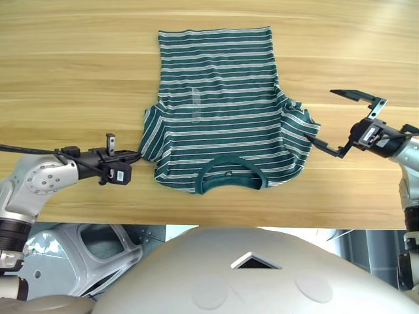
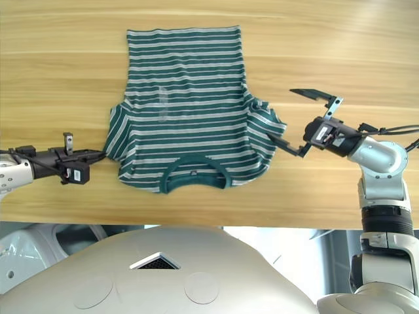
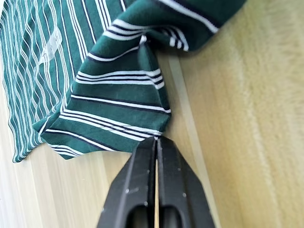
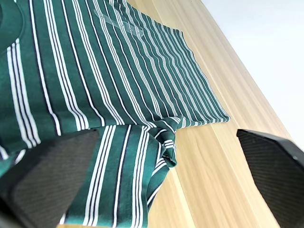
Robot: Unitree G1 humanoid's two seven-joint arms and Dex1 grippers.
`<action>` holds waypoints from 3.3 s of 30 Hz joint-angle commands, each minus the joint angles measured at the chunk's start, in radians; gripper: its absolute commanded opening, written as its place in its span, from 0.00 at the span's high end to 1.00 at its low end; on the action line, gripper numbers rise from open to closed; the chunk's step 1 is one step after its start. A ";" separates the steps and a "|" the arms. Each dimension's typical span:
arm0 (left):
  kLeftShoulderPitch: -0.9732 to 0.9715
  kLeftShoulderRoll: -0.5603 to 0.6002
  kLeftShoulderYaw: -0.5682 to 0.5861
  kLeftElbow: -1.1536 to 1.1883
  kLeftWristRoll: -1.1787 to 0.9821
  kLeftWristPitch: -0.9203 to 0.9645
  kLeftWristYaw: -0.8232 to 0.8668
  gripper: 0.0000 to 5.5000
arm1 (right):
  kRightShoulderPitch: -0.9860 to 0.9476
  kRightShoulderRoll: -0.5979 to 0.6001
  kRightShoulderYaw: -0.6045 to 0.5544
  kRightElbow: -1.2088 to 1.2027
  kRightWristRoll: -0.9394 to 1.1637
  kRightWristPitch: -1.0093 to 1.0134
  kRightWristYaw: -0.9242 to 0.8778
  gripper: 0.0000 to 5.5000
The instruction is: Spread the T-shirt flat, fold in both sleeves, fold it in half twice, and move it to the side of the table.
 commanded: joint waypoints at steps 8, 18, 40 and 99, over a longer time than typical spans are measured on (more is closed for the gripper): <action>-0.023 0.021 0.031 -0.016 -0.018 0.033 0.013 1.00 | 0.007 -0.002 -0.012 0.013 -0.002 0.005 -0.003 0.02; 0.026 0.039 0.106 -0.088 -0.100 -0.002 0.021 1.00 | -0.006 0.011 -0.002 0.047 -0.006 -0.005 0.001 0.02; -0.274 -0.061 -0.054 0.180 0.026 -0.247 0.093 1.00 | -0.023 0.047 0.032 0.050 -0.026 -0.005 0.000 0.02; -0.451 -0.298 -0.364 0.132 0.033 -0.123 0.010 0.82 | -0.054 0.081 0.056 0.070 -0.043 -0.017 -0.022 0.02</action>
